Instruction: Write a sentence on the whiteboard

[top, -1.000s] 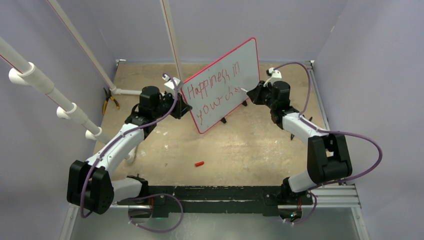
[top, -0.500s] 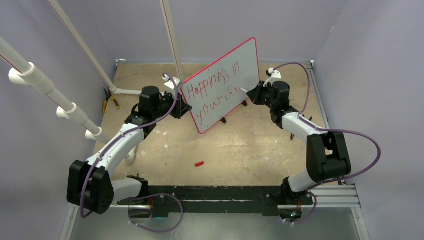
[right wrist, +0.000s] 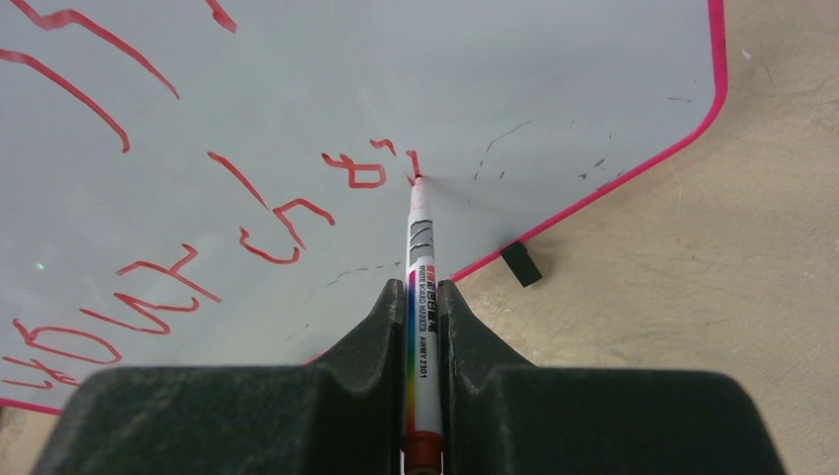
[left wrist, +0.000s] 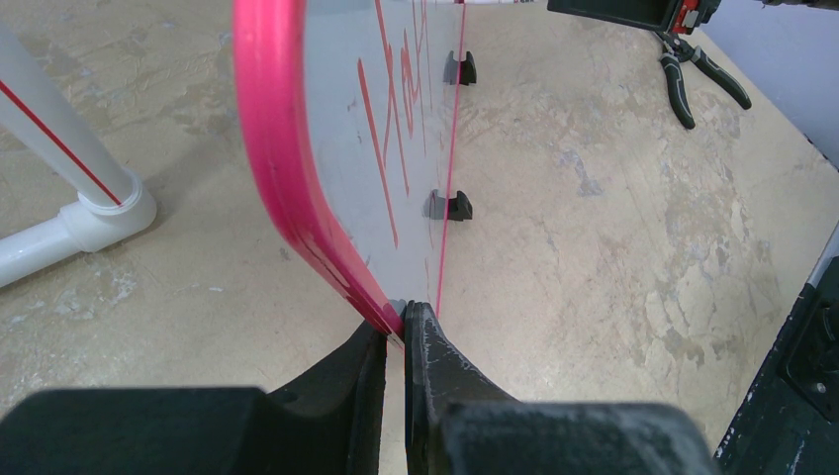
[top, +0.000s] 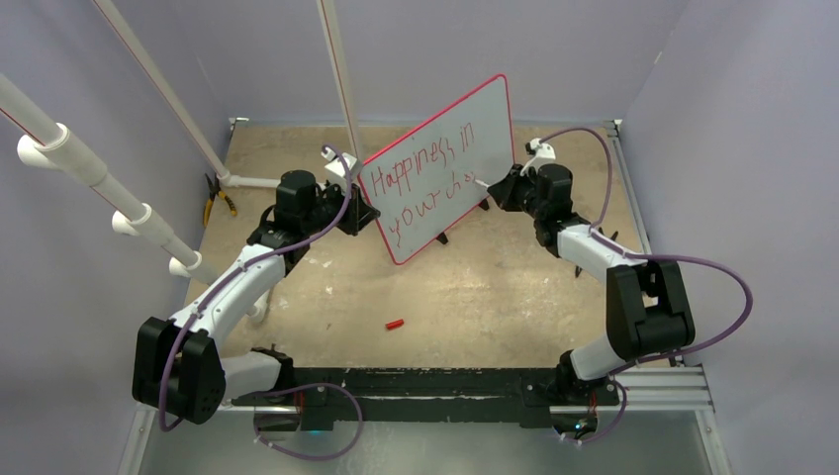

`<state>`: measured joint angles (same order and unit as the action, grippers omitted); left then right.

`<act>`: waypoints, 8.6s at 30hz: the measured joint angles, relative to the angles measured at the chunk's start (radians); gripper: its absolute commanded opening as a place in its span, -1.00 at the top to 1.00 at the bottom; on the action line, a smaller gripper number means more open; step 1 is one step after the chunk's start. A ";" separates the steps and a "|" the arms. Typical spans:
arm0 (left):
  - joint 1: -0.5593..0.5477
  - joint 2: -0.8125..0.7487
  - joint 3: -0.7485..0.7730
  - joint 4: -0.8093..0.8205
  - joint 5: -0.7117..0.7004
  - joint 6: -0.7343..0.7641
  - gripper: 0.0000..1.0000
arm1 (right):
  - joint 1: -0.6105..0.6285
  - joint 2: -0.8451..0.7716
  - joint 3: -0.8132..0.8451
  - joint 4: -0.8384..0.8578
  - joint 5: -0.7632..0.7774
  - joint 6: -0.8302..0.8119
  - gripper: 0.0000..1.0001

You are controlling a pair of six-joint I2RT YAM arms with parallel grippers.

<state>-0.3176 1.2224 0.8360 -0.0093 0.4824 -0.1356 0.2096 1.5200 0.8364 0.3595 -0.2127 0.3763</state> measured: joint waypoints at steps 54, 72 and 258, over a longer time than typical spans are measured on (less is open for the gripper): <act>-0.004 -0.002 0.000 -0.004 0.001 0.000 1.00 | 0.000 0.000 0.050 0.027 -0.005 0.024 1.00; -0.004 -0.003 0.000 -0.008 -0.002 0.002 1.00 | 0.000 -0.017 0.050 0.005 -0.005 0.023 1.00; 0.063 -0.076 0.000 -0.152 0.117 -0.002 1.00 | -0.049 0.228 -0.018 0.373 -0.018 0.087 1.00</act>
<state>-0.2546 1.1461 0.8360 -0.1616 0.5991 -0.1379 0.1608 1.7477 0.8188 0.7326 -0.2310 0.4633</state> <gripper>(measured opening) 0.086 0.122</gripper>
